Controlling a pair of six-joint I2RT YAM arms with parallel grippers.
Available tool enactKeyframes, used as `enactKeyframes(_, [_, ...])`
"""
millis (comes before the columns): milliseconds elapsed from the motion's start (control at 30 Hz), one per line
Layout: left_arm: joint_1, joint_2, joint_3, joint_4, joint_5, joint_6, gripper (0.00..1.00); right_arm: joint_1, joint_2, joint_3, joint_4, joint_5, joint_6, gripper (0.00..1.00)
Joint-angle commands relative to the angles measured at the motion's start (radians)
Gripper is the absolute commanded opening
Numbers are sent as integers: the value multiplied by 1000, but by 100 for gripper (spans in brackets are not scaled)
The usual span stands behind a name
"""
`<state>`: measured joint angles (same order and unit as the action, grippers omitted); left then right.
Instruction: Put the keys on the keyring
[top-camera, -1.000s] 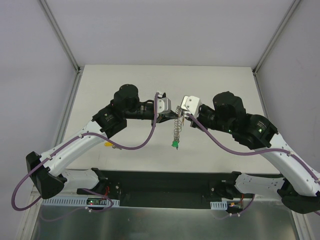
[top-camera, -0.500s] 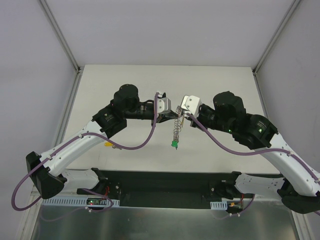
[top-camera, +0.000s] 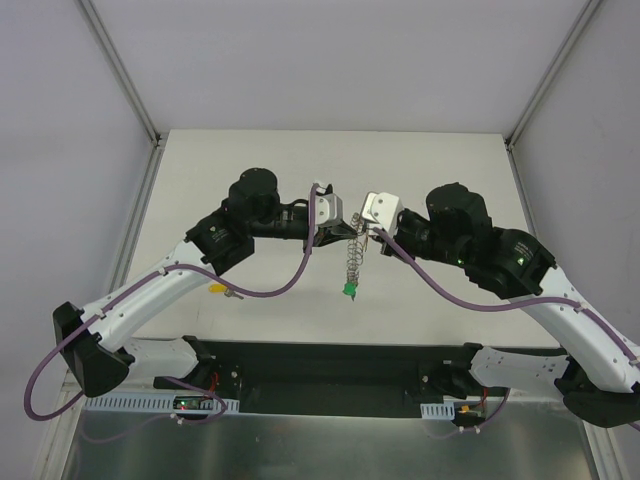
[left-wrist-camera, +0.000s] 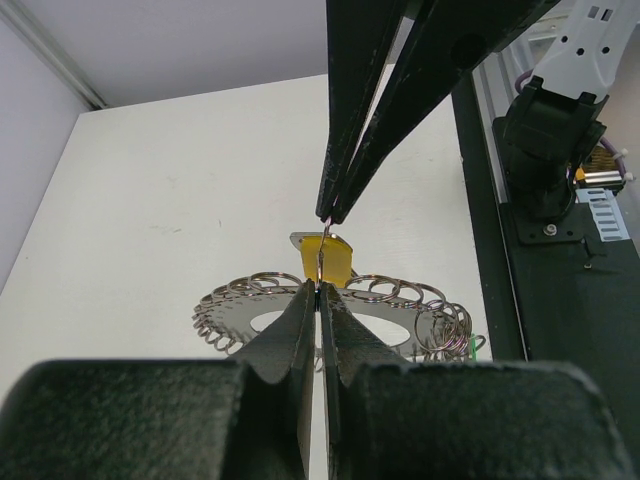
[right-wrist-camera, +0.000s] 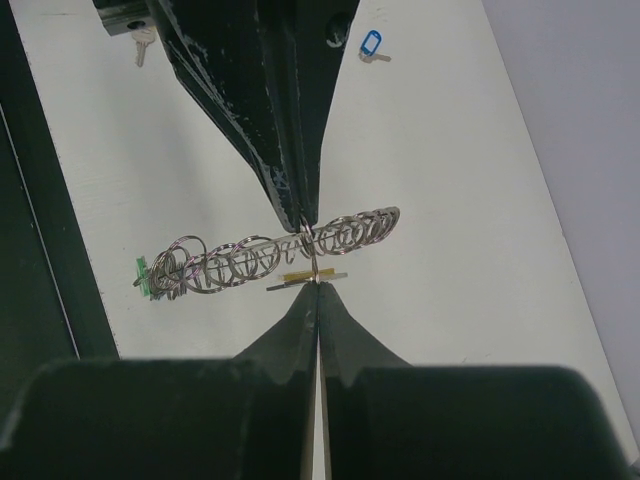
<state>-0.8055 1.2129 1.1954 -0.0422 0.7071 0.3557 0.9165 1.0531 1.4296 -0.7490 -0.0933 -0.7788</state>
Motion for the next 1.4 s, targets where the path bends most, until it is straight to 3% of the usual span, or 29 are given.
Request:
enactKeyframes(0, [-12, 8, 35, 71, 71, -14, 0, 16, 1, 18, 39, -51, -8, 1])
enactKeyframes(433, [-12, 14, 36, 71, 118, -9, 0, 18, 8, 22, 31, -74, -16, 1])
enactKeyframes(733, [-11, -24, -8, 71, 9, 6, 0, 16, -37, 22, 7, -17, -4, 1])
enactKeyframes(1367, [-9, -61, -54, 154, 45, -60, 0, -4, -70, -54, 40, -26, 30, 1])
